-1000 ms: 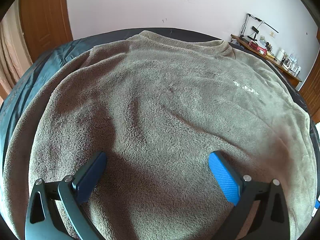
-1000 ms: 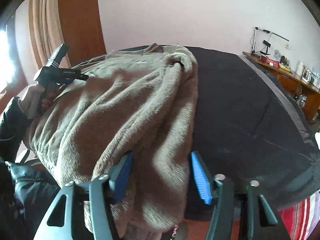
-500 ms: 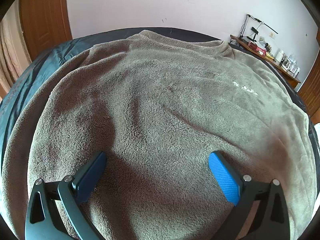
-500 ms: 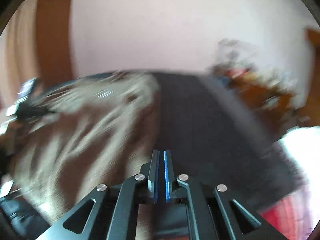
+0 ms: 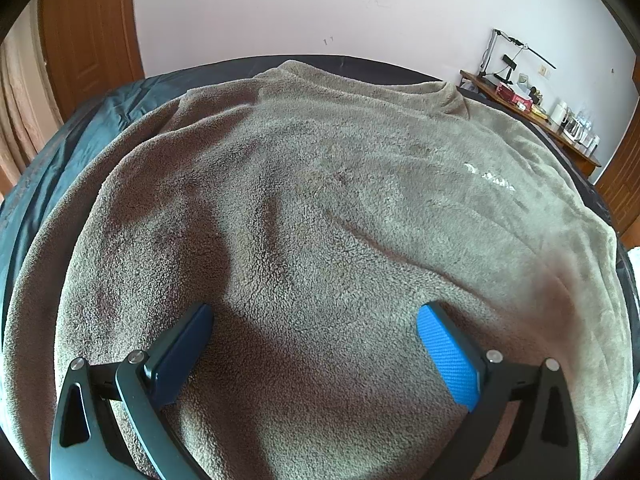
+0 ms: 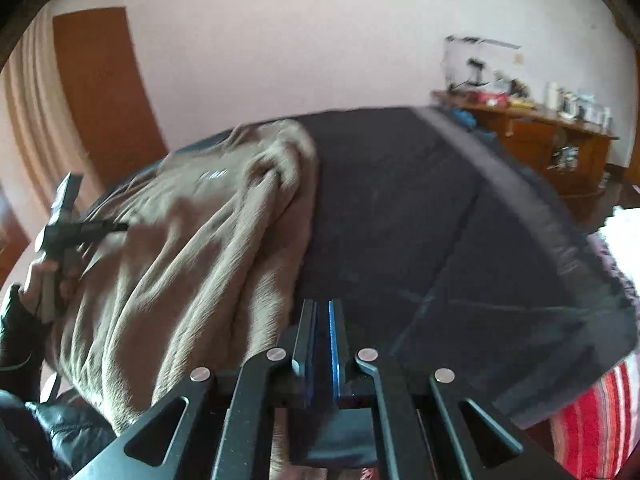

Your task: Fold clothes

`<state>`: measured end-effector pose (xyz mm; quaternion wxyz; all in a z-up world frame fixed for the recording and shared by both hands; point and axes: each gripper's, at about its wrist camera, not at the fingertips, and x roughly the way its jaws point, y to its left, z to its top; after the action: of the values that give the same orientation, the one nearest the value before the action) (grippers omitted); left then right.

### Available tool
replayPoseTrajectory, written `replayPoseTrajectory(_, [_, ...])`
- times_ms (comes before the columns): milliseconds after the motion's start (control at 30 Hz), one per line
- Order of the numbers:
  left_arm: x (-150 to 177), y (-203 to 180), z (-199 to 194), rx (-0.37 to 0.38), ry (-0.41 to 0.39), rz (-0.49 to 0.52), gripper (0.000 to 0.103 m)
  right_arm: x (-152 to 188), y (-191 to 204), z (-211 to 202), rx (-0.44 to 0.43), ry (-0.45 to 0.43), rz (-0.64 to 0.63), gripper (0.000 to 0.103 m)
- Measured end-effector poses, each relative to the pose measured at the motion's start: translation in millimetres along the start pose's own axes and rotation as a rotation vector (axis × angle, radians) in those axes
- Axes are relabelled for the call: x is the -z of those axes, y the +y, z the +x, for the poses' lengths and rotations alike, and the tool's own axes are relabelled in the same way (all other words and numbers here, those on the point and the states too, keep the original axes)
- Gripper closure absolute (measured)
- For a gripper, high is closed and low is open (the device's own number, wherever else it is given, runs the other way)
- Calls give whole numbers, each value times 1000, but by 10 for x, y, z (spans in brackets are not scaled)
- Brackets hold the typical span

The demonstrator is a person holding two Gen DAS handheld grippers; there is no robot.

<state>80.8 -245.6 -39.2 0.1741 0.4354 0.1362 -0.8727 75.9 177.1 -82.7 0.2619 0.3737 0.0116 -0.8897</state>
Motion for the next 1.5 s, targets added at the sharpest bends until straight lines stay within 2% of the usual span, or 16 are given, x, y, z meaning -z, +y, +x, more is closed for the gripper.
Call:
replayPoseTrajectory(67, [2, 1, -1, 1, -1, -1, 1, 67, 52, 33, -31, 23, -13, 85])
replayPoseTrajectory(133, [4, 2, -2, 3, -1, -3, 1, 127, 88, 49, -41, 31, -30, 40])
replayPoseTrajectory(200, [7, -1, -4, 3, -2, -3, 1, 180, 122, 21, -38, 19, -34, 32])
replayPoseTrajectory(467, [13, 16, -10, 6, -3, -6, 1, 263, 145, -27, -25, -11, -39, 33])
replayPoseTrajectory(633, [19, 6, -10, 0, -2, -3, 1, 316, 502, 99, -7, 12, -211, 36])
replayPoseTrajectory(733, [22, 7, -11, 0, -2, -3, 1, 285, 644, 169, -58, 16, -236, 41])
replayPoseTrajectory(767, [21, 9, -11, 1, -2, -3, 1, 280, 668, 181, -64, 15, -245, 44])
replayPoseTrajectory(833, [21, 13, -11, 3, -2, -5, 1, 252, 701, 197, -93, 26, -249, 66])
replayPoseTrajectory(900, [20, 14, -10, 3, -2, -5, 1, 228, 743, 192, -93, 39, -265, 79])
replayPoseTrajectory(967, [20, 15, -10, 4, -2, -5, 1, 189, 784, 129, -1, 22, -302, 91])
replayPoseTrajectory(1067, [21, 16, -10, 5, -2, -6, 1, 68, 772, 4, 162, -25, -337, 92])
replayPoseTrajectory(1300, [22, 16, -10, 10, -3, -9, 1, -301, 446, -234, 775, -189, -459, 92])
replayPoseTrajectory(1333, [22, 16, -10, 10, -3, -9, 1, -356, 375, -267, 836, -215, -457, 92])
replayPoseTrajectory(1400, [23, 12, -8, 9, -3, -8, 1, -502, 143, -343, 868, -247, -377, 91])
replayPoseTrajectory(1467, [23, 12, -7, 8, -2, -8, 1, -605, -96, -335, 779, -202, -259, 89])
replayPoseTrajectory(1500, [23, 12, -7, 7, -2, -7, 1, -652, -225, -304, 726, -162, -196, 84])
